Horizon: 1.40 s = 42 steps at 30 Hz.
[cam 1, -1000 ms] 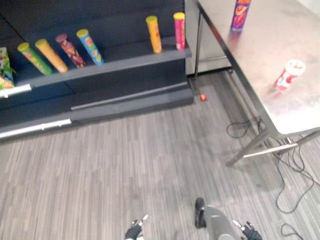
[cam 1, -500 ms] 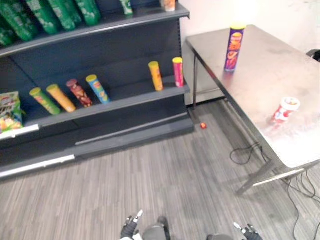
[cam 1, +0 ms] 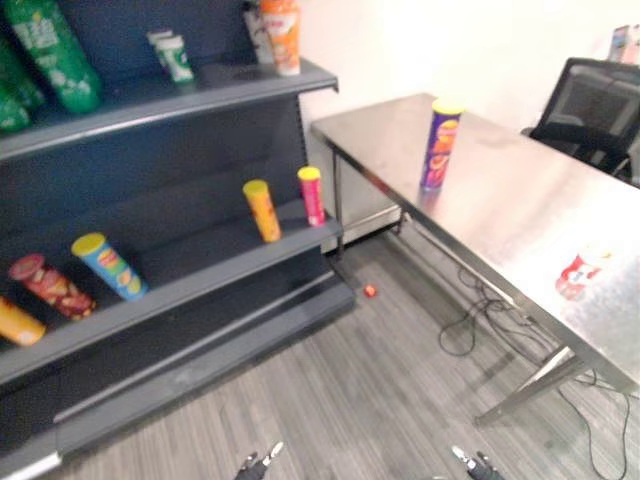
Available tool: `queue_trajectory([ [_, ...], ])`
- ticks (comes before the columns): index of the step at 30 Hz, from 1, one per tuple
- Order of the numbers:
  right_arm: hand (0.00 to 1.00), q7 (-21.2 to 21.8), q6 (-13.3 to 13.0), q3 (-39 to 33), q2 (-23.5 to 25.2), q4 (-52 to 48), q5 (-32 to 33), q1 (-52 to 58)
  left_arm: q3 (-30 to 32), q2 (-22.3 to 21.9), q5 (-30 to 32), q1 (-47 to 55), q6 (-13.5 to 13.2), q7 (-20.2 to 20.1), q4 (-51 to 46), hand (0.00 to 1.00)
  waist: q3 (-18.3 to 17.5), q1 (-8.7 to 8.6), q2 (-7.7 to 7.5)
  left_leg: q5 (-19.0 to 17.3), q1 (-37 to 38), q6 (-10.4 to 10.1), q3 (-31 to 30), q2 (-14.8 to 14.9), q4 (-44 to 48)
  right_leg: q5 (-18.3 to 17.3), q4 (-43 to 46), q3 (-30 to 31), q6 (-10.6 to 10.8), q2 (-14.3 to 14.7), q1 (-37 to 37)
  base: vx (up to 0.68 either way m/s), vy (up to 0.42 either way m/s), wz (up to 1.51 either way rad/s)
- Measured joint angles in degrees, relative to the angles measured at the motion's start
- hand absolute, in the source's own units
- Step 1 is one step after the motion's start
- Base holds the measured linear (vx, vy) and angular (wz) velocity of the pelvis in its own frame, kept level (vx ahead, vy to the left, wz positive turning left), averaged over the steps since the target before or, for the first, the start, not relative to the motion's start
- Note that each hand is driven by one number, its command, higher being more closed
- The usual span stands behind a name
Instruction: Put the gum and the chips on the shelf.
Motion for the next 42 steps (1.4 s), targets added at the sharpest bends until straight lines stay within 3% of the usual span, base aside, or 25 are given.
queue_trajectory([
  [1,0.0,-0.04,-0.1,0.2,-0.37,-0.49,0.2,-0.15,-0.4,0.1,-0.02,0.44,0.18,0.09,-0.04,0.0,0.18,-0.67,0.78,0.0,4.2,0.0,0.12,-0.11,-3.15,-1.43,0.73,-8.23,-1.94,-1.65,-0.39,0.23,0.045,-0.19],
  [3,0.0,0.04,-0.1,0.81,-0.4,-0.87,0.19,-0.83,-0.25,-0.23,-0.05,0.48,0.2,0.19,-0.18,0.0,0.71,-0.6,1.07,0.01,6.28,-0.03,1.31,0.08,-5.82,-4.73,0.02,-13.62,-4.89,-3.28,-1.97,0.18,0.009,-0.31],
  [5,0.0,-0.02,-0.12,1.11,-0.57,-0.91,0.2,-2.43,0.19,-0.28,-0.01,0.4,0.26,0.24,-0.48,0.0,2.07,-0.7,1.59,-0.07,7.45,-0.47,2.26,0.95,-7.22,-8.16,-3.72,-18.92,-5.17,-4.21,-3.63,0.09,-0.059,-0.39],
  [6,0.0,-0.02,-0.11,1.24,-0.93,-0.88,0.2,-3.21,0.75,-0.34,-0.01,0.51,0.24,0.28,-0.5,0.0,3.32,-0.62,1.97,-0.1,8.31,-1.03,3.24,2.01,-7.51,-7.92,-10.57,-22.44,-4.85,-3.92,-3.86,0.11,-0.132,-0.45],
  [7,0.0,-0.03,-0.15,1.36,-0.84,-0.89,0.22,-3.52,0.9,0.28,-0.02,1.15,0.24,0.25,-0.51,0.0,3.5,-0.7,1.1,-0.05,8.59,-1.85,3.54,1.71,-7.78,-3.83,-20.48,-24.93,-4.06,-3.57,-3.62,0.18,-0.202,-0.51],
  [8,0.0,-0.02,-0.21,1.72,-0.88,-0.69,0.25,-3.14,0.94,0.91,0.13,1.25,0.23,0.27,-0.52,0.0,3.8,-0.61,-0.15,-0.64,9.68,-3.47,3.3,0.96,-8.48,-2.04,-25.56,-25.96,-5.63,-3.43,-2.76,0.21,-0.209,-0.6],
  [9,0.0,-0.06,-0.26,1.9,-1.79,-0.26,0.27,-3.84,1.04,0.06,0.44,1.18,0.64,0.27,0.3,0.0,4.48,-0.49,2.14,-1.13,10.65,-4.98,3.18,2.94,-9.46,-1.78,-28.38,-26.51,-6.08,-0.94,-1.02,0.19,-0.174,-0.5],
  [13,0.0,-0.11,-0.62,2.22,-3.34,0.24,0.68,-3.61,1.58,-1.43,1.8,1.22,0.61,-0.08,0.09,0.0,5.52,-0.73,3.87,-0.21,11.69,-6.69,2.78,4.79,-11.17,-1.72,-31.5,-26.68,-6.09,2.38,0.35,0.12,-0.116,-0.23],
  [21,0.0,0.04,-0.27,3.24,-3.33,0.24,0.69,-3.19,2.92,-1.91,1.8,1.71,0.73,-0.96,-1.05,0.0,4.84,-0.67,4.0,0.99,10.75,-8.31,1.21,5.93,-10.01,-0.62,-39.34,-29.11,-5.54,3.02,3.95,0.03,-0.011,0.09],
  [26,0.0,-0.03,-0.21,3.48,-3.26,0.2,1.47,-3.5,1.93,-1.29,1.83,1.45,0.84,-0.63,-1.05,0.0,4.7,-0.83,3.45,1.38,9.2,-9.04,2.75,5.01,-9.72,-1.63,-34.44,-28.41,-6.74,1.67,-0.38,0.04,0.007,-0.1],
  [28,0.0,-0.1,-0.24,3.49,-3.26,0.25,2.56,-3.33,2.12,-1.2,1.78,1.48,0.84,-0.13,-1.12,0.0,4.72,-0.89,3.14,1.12,8.19,-9.53,3.94,5.0,-4.78,-3.19,-32.22,-27.21,-7.13,1.27,-0.89,0.1,-0.056,-0.39],
  [29,0.0,-0.08,-0.23,3.55,-3.27,0.28,2.57,-3.21,2.34,-1.14,1.76,1.53,0.83,-0.04,-1.33,0.0,4.76,-0.87,3.04,0.8,6.39,-10.05,4.68,5.99,1.42,-3.88,-32.36,-26.16,-7.22,1.28,-0.25,0.12,-0.094,-0.53],
  [30,0.0,-0.1,-0.23,3.5,-3.35,0.23,3.14,-2.83,2.84,-1.29,1.66,1.75,0.86,0.11,-2.15,0.0,4.88,-1.0,3.17,1.01,2.71,-10.34,4.81,8.75,13.26,-4.63,-32.66,-24.89,-7.85,1.89,1.01,0.18,-0.145,-0.82],
  [31,0.0,-0.16,-0.29,3.46,-3.64,-0.28,3.69,-2.33,3.84,-2.05,1.65,1.96,0.87,0.23,-2.95,0.0,5.28,-0.98,4.1,3.42,-0.48,-8.9,4.28,12.24,25.1,-4.85,-32.29,-23.32,-8.2,3.89,2.54,0.15,-0.128,-0.96],
  [32,0.0,-0.17,-0.32,3.5,-3.92,-0.43,3.68,-2.14,4.79,-2.59,1.58,2.49,0.88,0.29,-3.08,0.0,5.37,-0.88,4.44,5.79,-1.46,-7.44,3.97,13.54,29.41,-5.22,-31.79,-22.18,-8.58,4.95,3.19,0.18,-0.102,-1.46],
  [33,0.0,-0.42,-0.29,3.86,-4.14,-1.13,3.76,-1.71,6.57,-3.35,0.92,3.46,0.89,0.35,-3.34,0.0,5.07,-0.49,5.15,14.0,-3.59,-5.11,1.94,14.51,36.22,-5.98,-30.61,-19.12,-9.71,6.56,4.34,0.24,-0.029,-1.71],
  [34,0.0,-0.66,-0.38,4.21,-4.09,-1.87,3.84,-1.07,7.02,-3.67,0.21,4.4,0.73,0.35,-3.41,0.0,4.76,-0.04,4.69,21.48,-6.44,-4.98,-0.38,14.53,40.86,-6.15,-31.25,-15.15,-9.65,7.1,4.95,0.31,0.041,-2.14],
  [35,0.0,-1.17,-0.32,3.23,-3.97,-2.07,4.13,-1.14,7.51,-3.77,-0.23,4.06,0.7,0.14,-3.18,0.0,4.9,0.42,4.98,11.79,-9.92,-6.95,-2.71,14.08,45.23,-6.12,-31.58,-10.96,-9.68,8.06,5.35,0.26,0.068,-1.69],
  [37,0.0,-2.15,0.05,0.44,-3.77,-1.88,4.71,0.48,7.9,-3.62,-0.72,3.75,0.63,-0.27,-3.27,0.0,5.16,0.51,4.5,3.29,-12.65,-6.44,-2.9,13.65,41.45,-5.95,-33.35,-6.2,-9.47,8.04,7.95,0.24,0.029,-1.33],
  [39,0.0,-2.66,0.45,-0.4,-3.84,-1.41,4.74,1.77,8.61,-3.94,-0.75,3.97,0.32,-0.26,-3.66,0.0,5.19,0.75,4.25,1.31,-12.77,-6.5,-3.0,13.94,33.44,-5.78,-35.32,-2.76,-8.81,7.94,10.07,0.2,0.067,-1.08],
  [41,0.0,-2.66,0.54,-2.44,-3.32,-0.75,4.7,1.54,10.11,-4.46,-0.69,4.25,0.19,-0.01,-4.39,0.0,5.17,0.77,4.1,1.65,-11.55,-6.83,-6.66,13.94,15.9,-6.74,-37.29,2.36,-7.62,7.96,11.22,0.25,0.217,-1.33],
  [42,0.0,-2.66,0.56,-2.81,-3.26,-0.61,4.69,1.57,10.33,-4.52,-0.64,4.41,0.2,0.07,-4.39,0.0,5.17,0.77,4.1,2.05,-11.0,-6.8,-8.64,13.33,11.47,-6.97,-37.27,3.35,-7.25,7.95,11.22,0.21,0.253,-1.03],
])
